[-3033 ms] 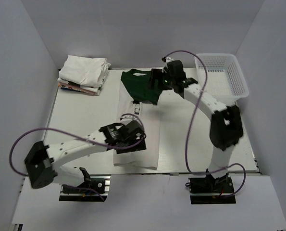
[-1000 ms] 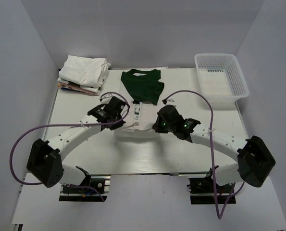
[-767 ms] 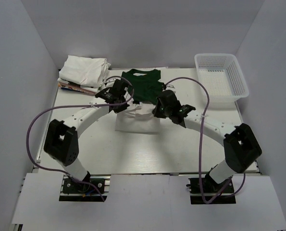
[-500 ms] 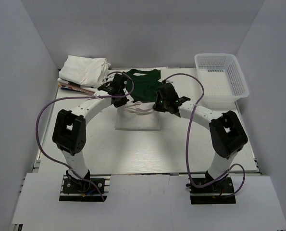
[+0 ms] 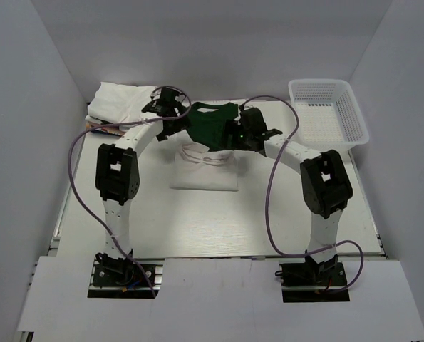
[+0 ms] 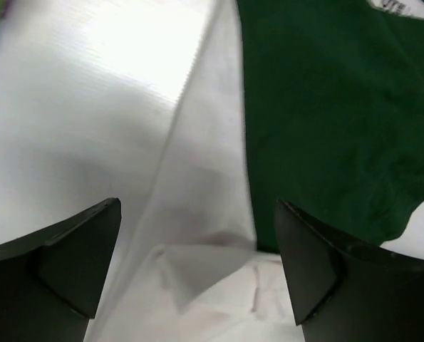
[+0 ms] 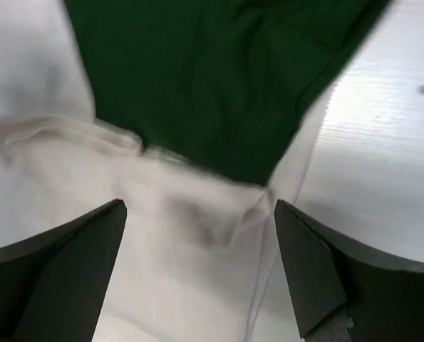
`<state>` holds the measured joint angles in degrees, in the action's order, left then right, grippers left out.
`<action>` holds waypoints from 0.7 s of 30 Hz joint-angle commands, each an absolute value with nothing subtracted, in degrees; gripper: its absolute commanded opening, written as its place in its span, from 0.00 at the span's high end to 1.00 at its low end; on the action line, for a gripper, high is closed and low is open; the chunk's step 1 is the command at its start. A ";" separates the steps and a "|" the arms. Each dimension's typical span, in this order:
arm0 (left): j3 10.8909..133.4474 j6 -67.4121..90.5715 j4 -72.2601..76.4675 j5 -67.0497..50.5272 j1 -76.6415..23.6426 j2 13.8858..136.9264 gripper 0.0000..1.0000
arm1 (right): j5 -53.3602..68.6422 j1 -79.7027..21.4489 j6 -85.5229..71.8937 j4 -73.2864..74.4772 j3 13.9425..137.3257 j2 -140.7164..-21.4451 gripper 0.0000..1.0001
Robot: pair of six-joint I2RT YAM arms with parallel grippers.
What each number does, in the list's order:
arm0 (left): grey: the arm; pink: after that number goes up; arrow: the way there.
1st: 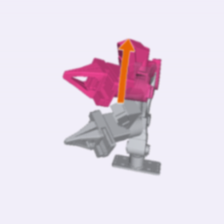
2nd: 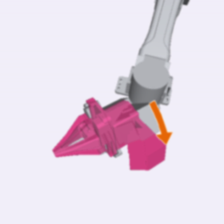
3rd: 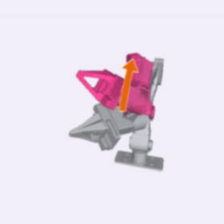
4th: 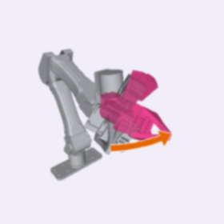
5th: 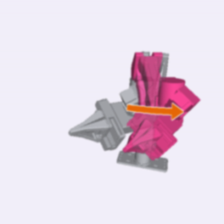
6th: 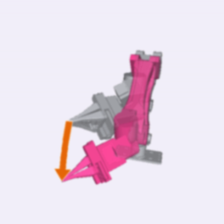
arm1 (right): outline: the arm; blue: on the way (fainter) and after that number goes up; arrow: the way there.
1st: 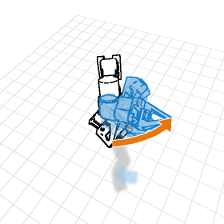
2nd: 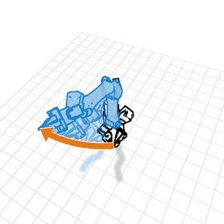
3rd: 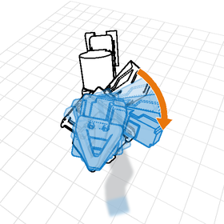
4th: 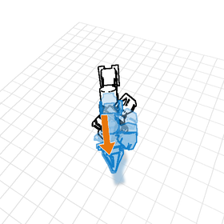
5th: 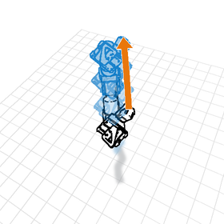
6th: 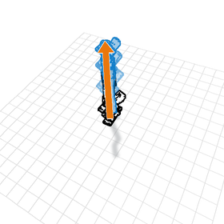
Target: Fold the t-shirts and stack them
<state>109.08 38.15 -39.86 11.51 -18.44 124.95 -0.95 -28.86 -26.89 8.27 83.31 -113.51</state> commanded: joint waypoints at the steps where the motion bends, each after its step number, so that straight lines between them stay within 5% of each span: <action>1: 101.64 35.86 -40.90 9.94 -18.02 115.60 0.01 | 8.86 -30.67 -20.13 3.88 75.04 -106.02 0.10; 7: 77.10 42.27 -37.27 11.15 -18.02 99.42 0.01 | 22.57 -36.29 -22.05 -8.52 64.61 -102.65 0.10; 15: 55.14 46.41 -34.20 8.19 -19.16 83.07 0.01 | 16.00 -38.41 -22.15 -9.05 72.06 -111.87 0.10; 21: 50.89 46.93 -35.15 6.06 -19.16 78.58 0.01 | 7.57 -38.58 -22.32 -9.84 78.47 -117.76 0.10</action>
<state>51.35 45.80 -36.23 7.77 -18.90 81.62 12.71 -38.74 -23.11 -6.48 74.19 -116.42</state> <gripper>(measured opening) 0.987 0.900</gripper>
